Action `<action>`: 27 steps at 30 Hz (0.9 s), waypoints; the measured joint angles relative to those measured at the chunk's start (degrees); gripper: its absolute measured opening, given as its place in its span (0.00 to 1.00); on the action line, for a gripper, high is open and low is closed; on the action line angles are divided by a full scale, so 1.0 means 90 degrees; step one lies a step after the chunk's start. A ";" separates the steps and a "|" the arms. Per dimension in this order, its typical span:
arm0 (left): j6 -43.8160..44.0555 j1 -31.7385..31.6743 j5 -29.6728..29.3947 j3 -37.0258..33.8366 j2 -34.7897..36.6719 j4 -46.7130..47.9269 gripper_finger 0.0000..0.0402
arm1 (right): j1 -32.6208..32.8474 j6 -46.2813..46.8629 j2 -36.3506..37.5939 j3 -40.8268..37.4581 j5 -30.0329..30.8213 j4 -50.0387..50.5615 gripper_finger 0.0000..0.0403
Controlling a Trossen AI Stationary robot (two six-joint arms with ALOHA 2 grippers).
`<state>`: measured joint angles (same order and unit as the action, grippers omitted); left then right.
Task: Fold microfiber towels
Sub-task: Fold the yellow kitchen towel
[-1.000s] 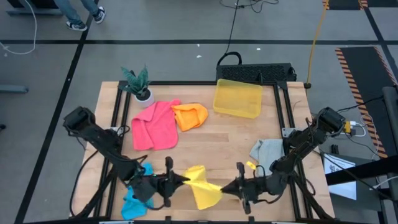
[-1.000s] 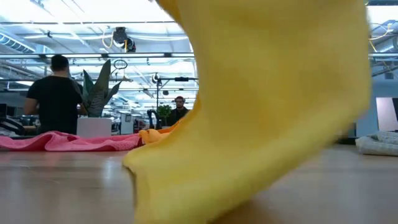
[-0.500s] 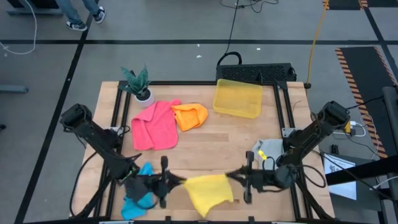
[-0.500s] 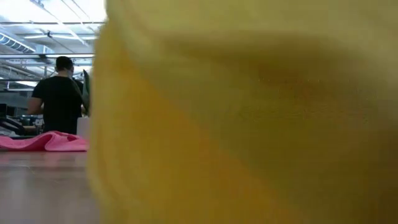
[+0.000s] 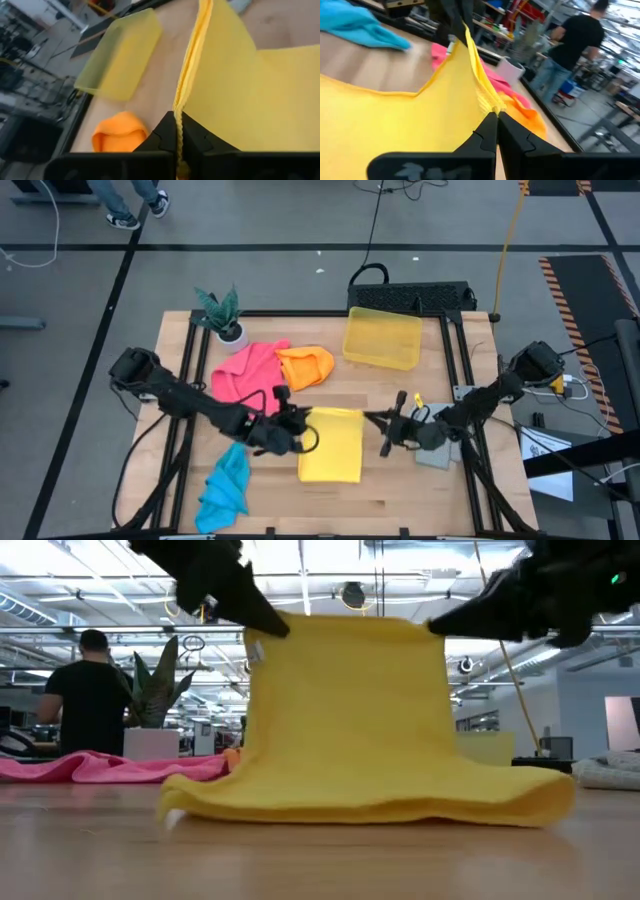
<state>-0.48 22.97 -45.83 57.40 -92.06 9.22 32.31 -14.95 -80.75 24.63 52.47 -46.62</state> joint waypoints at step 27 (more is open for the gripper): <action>0.0254 0.1335 0.1425 -0.0007 -0.1723 -0.0581 0.05 | 0.1131 0.1435 -0.2260 0.1510 -0.2104 0.0780 0.00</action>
<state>1.80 34.98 -33.00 57.34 -107.57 3.99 42.49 -2.04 -101.09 38.22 33.53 -39.61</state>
